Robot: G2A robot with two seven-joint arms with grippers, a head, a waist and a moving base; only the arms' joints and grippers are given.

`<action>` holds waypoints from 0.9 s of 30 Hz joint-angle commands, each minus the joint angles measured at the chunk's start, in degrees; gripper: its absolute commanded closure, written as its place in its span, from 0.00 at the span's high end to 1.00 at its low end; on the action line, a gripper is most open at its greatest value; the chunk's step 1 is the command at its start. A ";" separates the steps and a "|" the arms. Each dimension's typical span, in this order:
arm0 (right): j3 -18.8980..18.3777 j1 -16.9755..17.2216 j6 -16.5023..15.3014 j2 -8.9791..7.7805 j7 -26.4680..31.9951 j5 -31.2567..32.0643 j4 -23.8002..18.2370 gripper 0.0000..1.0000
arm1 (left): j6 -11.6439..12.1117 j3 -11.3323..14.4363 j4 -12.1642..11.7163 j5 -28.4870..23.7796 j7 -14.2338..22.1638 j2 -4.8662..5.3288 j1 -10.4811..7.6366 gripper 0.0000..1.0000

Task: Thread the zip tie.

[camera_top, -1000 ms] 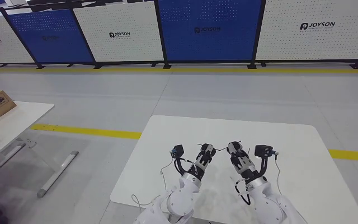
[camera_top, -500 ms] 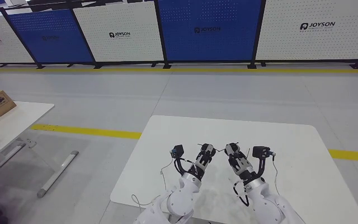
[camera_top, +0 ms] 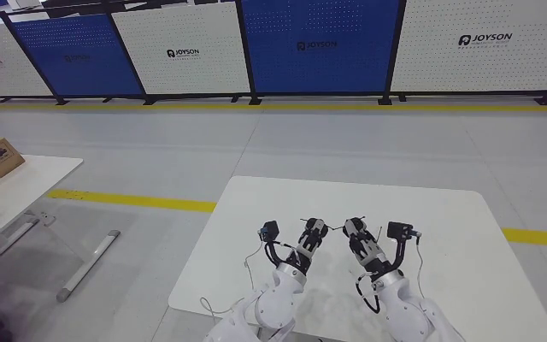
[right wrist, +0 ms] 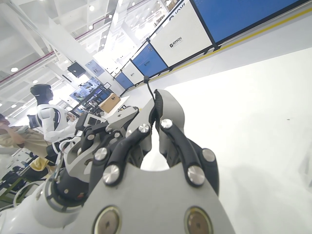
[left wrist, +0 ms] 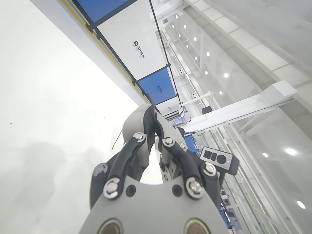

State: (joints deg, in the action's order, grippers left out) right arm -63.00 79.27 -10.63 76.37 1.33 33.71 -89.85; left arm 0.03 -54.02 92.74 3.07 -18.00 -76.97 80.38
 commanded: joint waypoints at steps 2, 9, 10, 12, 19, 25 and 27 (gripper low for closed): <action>-0.15 0.60 0.11 0.04 -0.92 0.11 -0.83 0.00 | 1.18 0.23 -0.40 -0.77 -0.82 -0.30 0.11 0.00; 0.34 0.72 0.04 0.21 -0.89 0.62 -0.79 0.00 | 1.67 0.83 -1.13 0.25 -0.18 -0.69 -0.22 0.00; 0.40 0.67 -0.07 0.23 -0.81 0.64 -0.73 0.00 | 1.71 0.80 -1.16 0.36 -0.14 -0.72 -0.23 0.00; 0.41 0.60 -0.09 0.28 -0.65 0.57 -0.61 0.00 | 1.77 0.70 -1.18 0.68 -0.12 -0.79 -0.23 0.00; 0.27 0.04 0.25 0.44 -0.76 0.69 0.04 0.01 | 1.60 0.12 -1.05 2.46 -0.78 -0.94 -0.07 0.00; 0.46 -0.25 -0.26 0.50 -0.30 1.70 0.27 0.24 | 1.00 -0.21 -1.14 3.15 -0.59 -1.13 -0.10 0.00; 0.52 -0.37 -0.50 0.51 -0.13 2.02 0.38 0.27 | 0.82 -0.26 -1.27 3.21 -0.37 -1.20 -0.18 0.00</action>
State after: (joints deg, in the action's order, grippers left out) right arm -62.50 78.96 -11.03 76.88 1.13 35.61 -89.53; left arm 0.94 -54.26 91.54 6.25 -18.48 -78.13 80.25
